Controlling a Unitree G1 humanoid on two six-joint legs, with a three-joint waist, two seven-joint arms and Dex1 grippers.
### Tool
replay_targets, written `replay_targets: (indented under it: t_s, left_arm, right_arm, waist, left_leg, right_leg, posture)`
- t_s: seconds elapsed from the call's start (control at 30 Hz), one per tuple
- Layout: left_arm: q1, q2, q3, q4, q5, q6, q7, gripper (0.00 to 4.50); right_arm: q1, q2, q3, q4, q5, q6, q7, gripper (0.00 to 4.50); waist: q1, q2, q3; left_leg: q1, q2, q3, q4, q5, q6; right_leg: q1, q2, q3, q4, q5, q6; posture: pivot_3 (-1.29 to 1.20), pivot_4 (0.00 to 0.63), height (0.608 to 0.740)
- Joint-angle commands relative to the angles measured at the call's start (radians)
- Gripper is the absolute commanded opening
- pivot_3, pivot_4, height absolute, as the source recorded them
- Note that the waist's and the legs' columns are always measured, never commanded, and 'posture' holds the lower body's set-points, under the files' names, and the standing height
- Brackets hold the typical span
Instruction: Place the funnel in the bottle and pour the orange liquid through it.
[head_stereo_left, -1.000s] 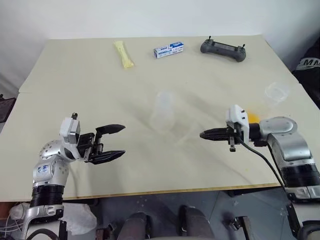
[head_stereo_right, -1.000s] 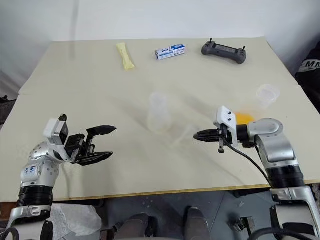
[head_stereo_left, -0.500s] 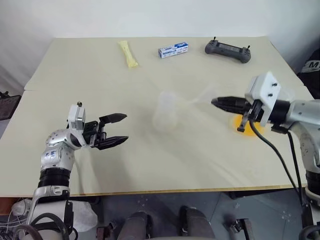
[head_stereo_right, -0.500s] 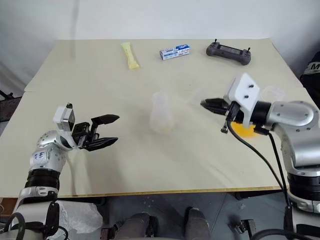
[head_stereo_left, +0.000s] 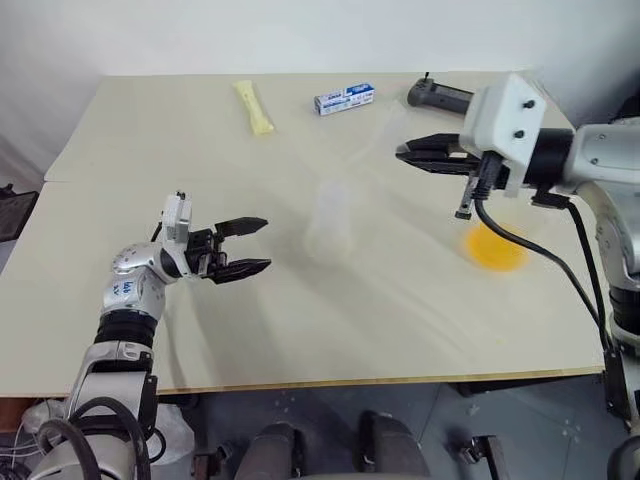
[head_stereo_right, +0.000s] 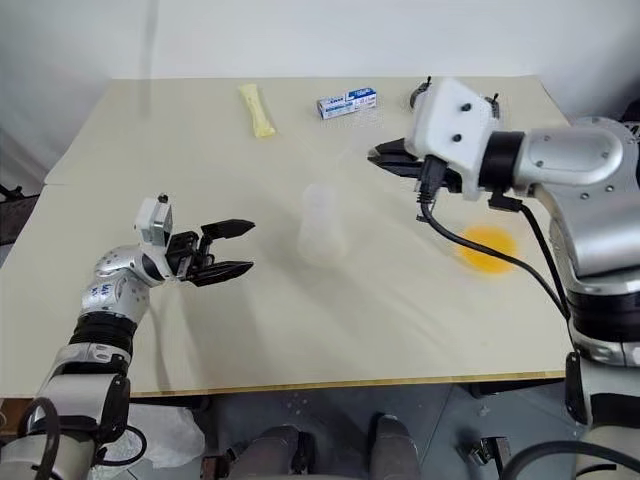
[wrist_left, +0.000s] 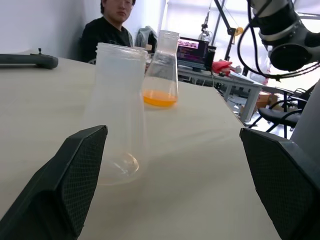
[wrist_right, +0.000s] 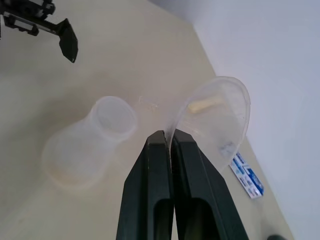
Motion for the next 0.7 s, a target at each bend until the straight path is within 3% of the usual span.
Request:
replay_targets:
  t_s: [0.03,0.7]
  left_arm:
    - [-0.03,0.025,-0.022,0.012,-0.027,-0.043,-0.112,4.5]
    - [-0.037,0.028,-0.042,0.003,-0.062,-0.091,-0.112,4.5]
  right_arm:
    - [-0.05,0.003,0.024,0.045,-0.03,-0.07,0.045,0.09]
    - [-0.224,0.106,0.185,0.381,-0.194,-0.397,0.256,0.09]
  waist:
    - [0.0,0.0,0.0]
    - [-0.005,0.0,0.0]
  left_leg:
    - [0.0,0.0,0.0,0.0,0.0,0.0]
    - [0.0,0.0,-0.001,0.0,0.0,0.0]
  right_leg:
    - [0.0,0.0,0.0,0.0,0.0,0.0]
    - [0.0,0.0,-0.002,0.0,0.0,0.0]
  posture:
    - [0.0,0.15,0.74]
    - [0.0,0.15,0.74]
